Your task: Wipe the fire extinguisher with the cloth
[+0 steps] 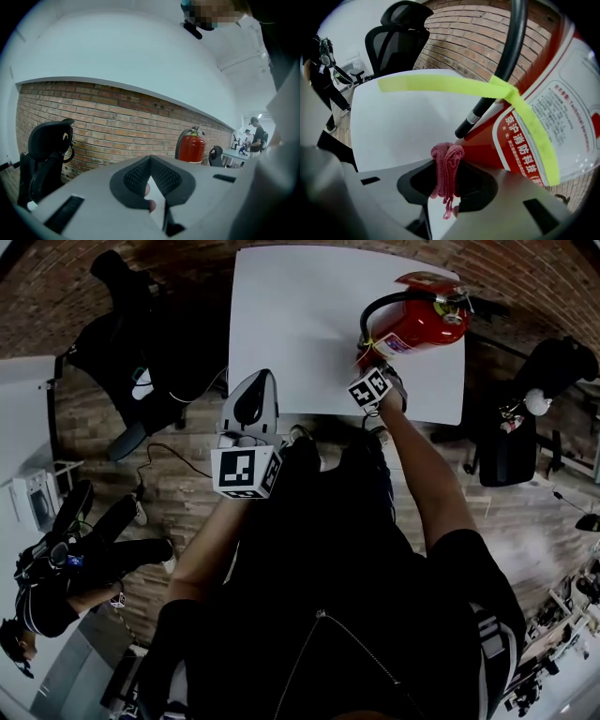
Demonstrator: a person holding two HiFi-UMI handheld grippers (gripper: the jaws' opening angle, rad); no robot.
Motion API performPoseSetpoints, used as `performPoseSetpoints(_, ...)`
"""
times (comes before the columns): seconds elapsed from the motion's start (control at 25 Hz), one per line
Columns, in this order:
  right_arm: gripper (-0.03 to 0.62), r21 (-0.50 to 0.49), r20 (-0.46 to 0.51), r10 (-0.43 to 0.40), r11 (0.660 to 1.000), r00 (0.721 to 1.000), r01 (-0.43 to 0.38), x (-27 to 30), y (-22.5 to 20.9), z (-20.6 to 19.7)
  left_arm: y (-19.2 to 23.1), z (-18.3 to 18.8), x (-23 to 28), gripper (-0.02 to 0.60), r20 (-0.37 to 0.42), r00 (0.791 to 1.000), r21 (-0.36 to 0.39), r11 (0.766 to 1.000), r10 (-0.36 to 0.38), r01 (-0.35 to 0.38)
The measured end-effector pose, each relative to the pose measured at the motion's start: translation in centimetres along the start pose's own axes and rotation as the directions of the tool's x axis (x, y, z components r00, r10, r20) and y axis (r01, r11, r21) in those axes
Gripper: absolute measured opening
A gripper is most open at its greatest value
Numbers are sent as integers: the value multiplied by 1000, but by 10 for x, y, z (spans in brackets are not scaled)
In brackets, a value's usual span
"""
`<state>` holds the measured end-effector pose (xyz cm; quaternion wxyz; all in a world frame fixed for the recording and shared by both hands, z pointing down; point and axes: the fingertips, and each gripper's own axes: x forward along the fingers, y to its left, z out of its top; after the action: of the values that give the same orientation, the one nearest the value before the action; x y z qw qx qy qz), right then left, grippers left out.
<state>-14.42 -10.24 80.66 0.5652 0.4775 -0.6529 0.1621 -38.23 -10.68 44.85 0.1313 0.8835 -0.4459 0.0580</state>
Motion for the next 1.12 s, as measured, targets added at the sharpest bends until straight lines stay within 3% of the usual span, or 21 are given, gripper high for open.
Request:
performPoseSetpoints(0.44, 115, 15, -12, -62, 998, 998, 62, -14, -8, 8, 19, -4, -9, 9, 4, 1000, -16, 1000, 10, -9)
performPoseSetpoints(1.12, 115, -87, -13, -110, 990, 994, 108, -78, -30, 29, 16, 10, -4, 9, 54, 998, -34, 999, -22, 24)
